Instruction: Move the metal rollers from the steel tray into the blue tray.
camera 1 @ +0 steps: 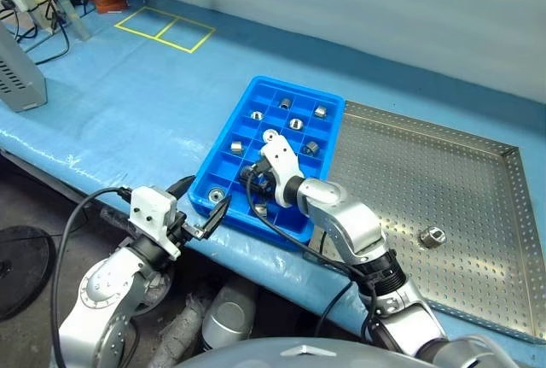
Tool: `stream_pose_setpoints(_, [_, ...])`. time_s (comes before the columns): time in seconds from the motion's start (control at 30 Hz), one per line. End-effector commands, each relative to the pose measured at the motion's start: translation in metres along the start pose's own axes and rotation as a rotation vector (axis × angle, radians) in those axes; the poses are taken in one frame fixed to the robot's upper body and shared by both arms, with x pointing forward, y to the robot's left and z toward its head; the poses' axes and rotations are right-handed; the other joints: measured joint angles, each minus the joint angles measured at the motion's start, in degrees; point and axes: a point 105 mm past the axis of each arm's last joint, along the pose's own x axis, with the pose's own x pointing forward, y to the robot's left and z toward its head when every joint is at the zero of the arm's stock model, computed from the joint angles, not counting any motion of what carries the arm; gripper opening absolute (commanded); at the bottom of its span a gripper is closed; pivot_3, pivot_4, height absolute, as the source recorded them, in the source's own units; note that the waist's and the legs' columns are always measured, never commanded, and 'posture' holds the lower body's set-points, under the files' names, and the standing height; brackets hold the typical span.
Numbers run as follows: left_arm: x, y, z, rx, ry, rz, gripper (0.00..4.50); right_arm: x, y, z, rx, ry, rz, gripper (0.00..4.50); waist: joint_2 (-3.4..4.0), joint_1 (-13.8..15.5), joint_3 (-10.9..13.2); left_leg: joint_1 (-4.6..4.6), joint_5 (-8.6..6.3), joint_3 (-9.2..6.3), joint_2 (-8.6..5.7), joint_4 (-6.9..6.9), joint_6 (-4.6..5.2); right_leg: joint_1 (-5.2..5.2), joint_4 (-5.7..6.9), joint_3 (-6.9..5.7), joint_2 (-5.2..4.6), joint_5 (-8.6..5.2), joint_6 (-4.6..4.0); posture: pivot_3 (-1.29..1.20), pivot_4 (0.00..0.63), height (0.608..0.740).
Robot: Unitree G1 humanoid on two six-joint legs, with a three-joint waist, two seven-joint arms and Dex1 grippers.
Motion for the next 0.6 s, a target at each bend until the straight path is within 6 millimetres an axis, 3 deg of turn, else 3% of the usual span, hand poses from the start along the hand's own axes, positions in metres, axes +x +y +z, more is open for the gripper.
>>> stream_pose_setpoints(0.03, [0.001,-0.004,0.006,0.01,-0.017,-0.032,4.5,-0.005,0.002,0.013,-0.009,-0.052,-0.004,4.1,0.0,-0.05,0.0,0.02,0.0,0.0,0.01,0.01,0.0,0.0,0.01,0.0,0.0,0.0,0.0,0.49,0.15,0.74])
stream_pose_setpoints(0.07, [0.001,-0.004,0.006,0.011,-0.014,-0.039,4.5,-0.007,0.001,0.015,-0.009,-0.062,-0.009,4.46,0.0,-0.08,0.0,0.02,0.0,0.0,0.02,0.04,-0.01,0.0,0.03,-0.01,0.01,-0.01,-0.02,0.49,0.15,0.74])
stream_pose_setpoints(0.3, [0.017,-0.013,0.014,0.034,0.028,-0.162,4.5,-0.04,-0.007,0.033,-0.04,-0.153,-0.062,4.46,0.0,-0.73,-0.02,-0.04,-0.08,-0.09,0.07,0.2,-0.17,0.05,0.04,-0.16,-0.01,-0.02,-0.03,0.4,0.15,0.74])
stream_pose_setpoints(0.6, [0.054,-0.028,0.035,0.053,0.025,-0.396,4.5,-0.097,-0.036,0.028,-0.039,-0.172,-0.306,4.46,0.02,-7.25,-0.04,-0.17,0.04,-0.18,0.08,0.26,-0.08,0.3,0.08,-0.18,0.07,-0.01,-0.03,0.2,0.15,0.74])
